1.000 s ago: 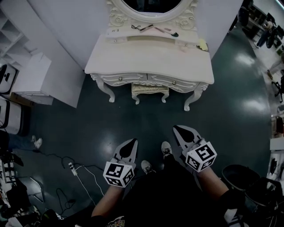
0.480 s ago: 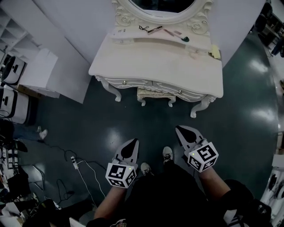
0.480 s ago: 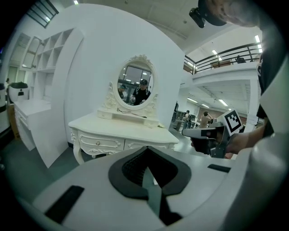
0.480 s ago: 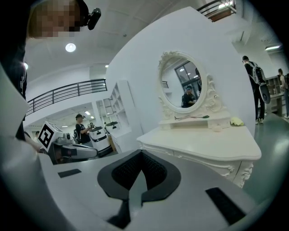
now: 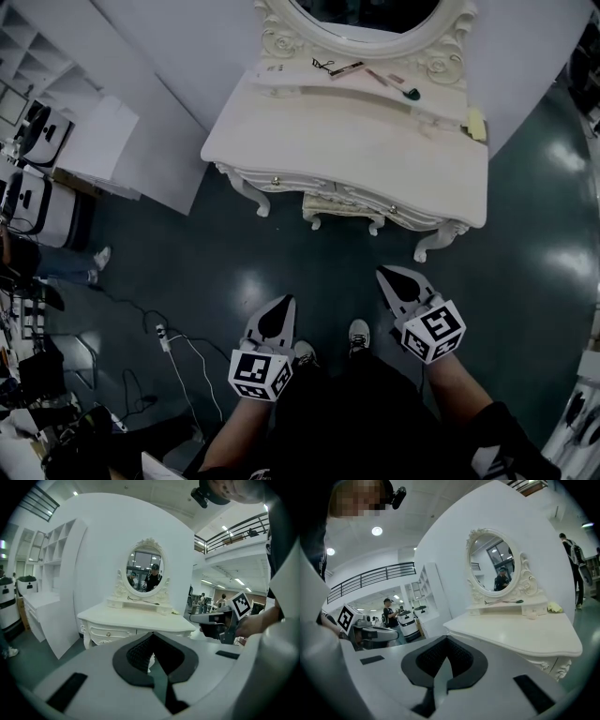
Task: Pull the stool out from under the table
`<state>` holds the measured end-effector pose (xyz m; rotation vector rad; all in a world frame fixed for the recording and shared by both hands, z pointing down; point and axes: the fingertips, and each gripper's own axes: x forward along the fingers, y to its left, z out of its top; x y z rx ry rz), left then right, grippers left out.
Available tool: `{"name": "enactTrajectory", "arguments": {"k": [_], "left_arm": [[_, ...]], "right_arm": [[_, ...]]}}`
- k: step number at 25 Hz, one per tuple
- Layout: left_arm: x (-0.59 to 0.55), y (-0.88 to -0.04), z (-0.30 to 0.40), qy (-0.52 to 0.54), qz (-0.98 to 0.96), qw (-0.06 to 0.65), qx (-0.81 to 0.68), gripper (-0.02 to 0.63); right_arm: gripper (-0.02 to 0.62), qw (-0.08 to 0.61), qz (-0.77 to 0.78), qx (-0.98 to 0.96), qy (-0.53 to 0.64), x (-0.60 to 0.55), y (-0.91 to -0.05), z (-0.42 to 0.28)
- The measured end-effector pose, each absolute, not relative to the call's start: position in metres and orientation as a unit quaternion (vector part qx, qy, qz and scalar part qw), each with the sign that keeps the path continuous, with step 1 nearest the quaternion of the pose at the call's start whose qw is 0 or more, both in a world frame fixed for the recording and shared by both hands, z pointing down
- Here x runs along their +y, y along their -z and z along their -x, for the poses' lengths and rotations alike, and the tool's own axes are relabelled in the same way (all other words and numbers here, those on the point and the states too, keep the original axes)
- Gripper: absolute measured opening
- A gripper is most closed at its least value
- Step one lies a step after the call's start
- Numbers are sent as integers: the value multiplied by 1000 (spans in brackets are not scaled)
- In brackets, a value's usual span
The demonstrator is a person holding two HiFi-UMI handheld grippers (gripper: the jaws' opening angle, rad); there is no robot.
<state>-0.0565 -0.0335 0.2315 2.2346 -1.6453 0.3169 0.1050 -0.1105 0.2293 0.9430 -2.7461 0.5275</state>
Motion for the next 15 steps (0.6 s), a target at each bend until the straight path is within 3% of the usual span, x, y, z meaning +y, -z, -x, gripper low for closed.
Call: {"name": "enactTrajectory", "arguments": {"k": [15], "left_arm": [[-44,-223,119,-115,-836,153,-514,5]], "right_arm": [[26,86,-414,-892,-162,-92,-207,-68]]}}
